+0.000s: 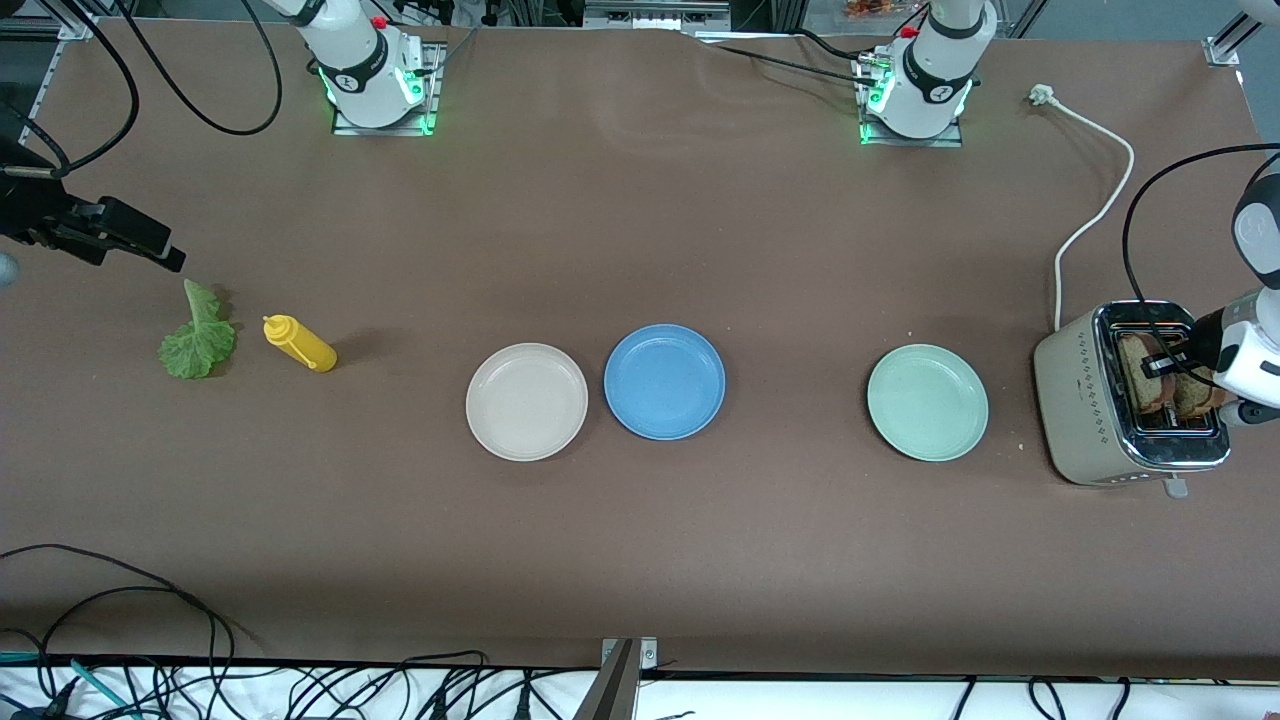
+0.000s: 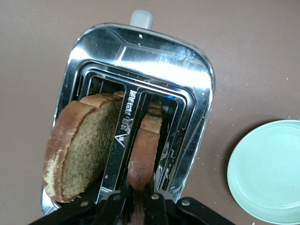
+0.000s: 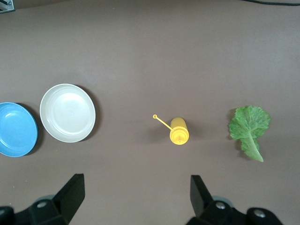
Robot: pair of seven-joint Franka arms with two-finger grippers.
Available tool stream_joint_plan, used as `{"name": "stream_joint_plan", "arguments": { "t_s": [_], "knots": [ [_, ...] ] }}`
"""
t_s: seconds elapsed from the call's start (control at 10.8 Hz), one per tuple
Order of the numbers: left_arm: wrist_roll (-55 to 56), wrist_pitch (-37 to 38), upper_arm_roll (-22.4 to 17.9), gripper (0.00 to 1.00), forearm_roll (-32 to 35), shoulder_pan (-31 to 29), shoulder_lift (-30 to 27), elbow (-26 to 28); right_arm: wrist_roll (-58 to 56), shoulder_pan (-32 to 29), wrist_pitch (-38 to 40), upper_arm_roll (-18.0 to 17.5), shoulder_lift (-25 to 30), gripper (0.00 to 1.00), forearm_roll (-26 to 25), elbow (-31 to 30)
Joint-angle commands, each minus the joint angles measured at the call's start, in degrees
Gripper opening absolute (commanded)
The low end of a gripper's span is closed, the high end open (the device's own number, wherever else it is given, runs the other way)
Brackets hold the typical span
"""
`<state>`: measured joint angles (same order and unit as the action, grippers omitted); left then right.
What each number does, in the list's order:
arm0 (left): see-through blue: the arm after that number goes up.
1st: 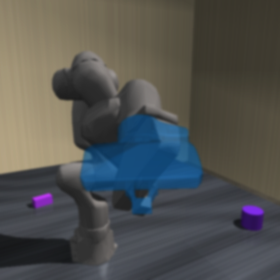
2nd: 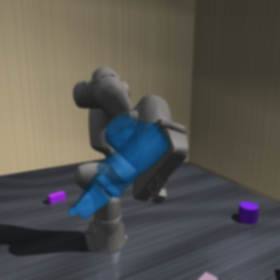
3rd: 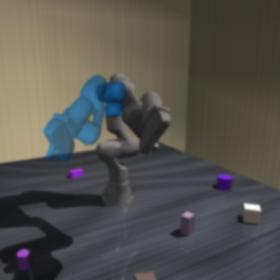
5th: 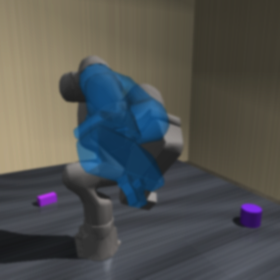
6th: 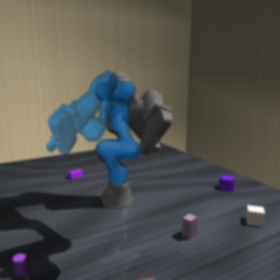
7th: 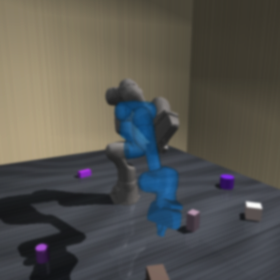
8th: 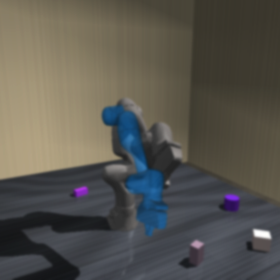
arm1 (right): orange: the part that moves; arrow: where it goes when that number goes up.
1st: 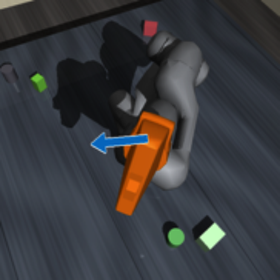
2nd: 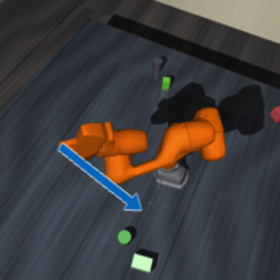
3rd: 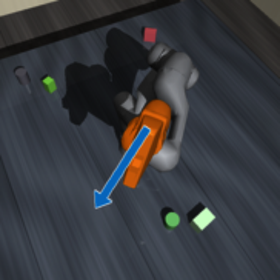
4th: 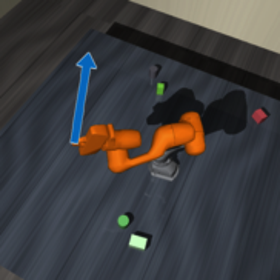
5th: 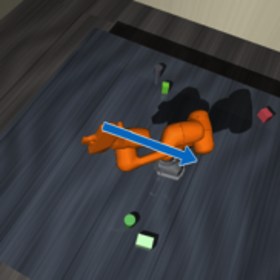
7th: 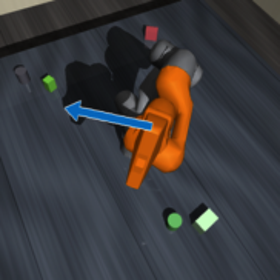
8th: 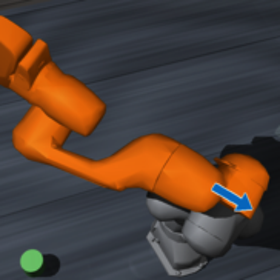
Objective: Make sandwich in blue plate with both arms
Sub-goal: 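Grasp the bread slice and lift it out with the left gripper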
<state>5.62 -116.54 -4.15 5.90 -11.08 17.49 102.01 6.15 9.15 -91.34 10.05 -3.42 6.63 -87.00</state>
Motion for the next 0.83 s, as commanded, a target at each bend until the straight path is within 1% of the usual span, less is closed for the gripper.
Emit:
{"name": "stream_joint_plan", "arguments": {
  "t_s": [0.0,0.28,0.37,0.55,0.74],
  "knots": [
    [0.6,5.1,-0.6,0.0,-0.5,0.6,-4.6,-0.1,-0.7,0.2,0.3,0.1,0.0,1.0,0.8,0.6],
    [2.0,11.3,-0.7,0.0,0.3,1.4,-9.5,-0.1,-0.8,0.2,0.3,0.2,0.0,1.0,1.2,0.5],
    [2.1,13.8,-0.7,0.0,0.3,1.4,-11.1,-0.9,-0.8,0.2,0.1,0.2,0.0,1.0,1.2,0.6],
    [3.4,20.2,-0.7,0.0,0.3,2.3,-13.6,-3.6,-0.9,0.2,0.3,0.1,0.0,1.0,1.3,0.6],
    [7.1,25.3,-0.5,0.0,0.3,4.0,-14.5,-6.5,-0.8,0.2,0.7,0.1,0.0,1.0,1.0,0.6]
  ]
}}
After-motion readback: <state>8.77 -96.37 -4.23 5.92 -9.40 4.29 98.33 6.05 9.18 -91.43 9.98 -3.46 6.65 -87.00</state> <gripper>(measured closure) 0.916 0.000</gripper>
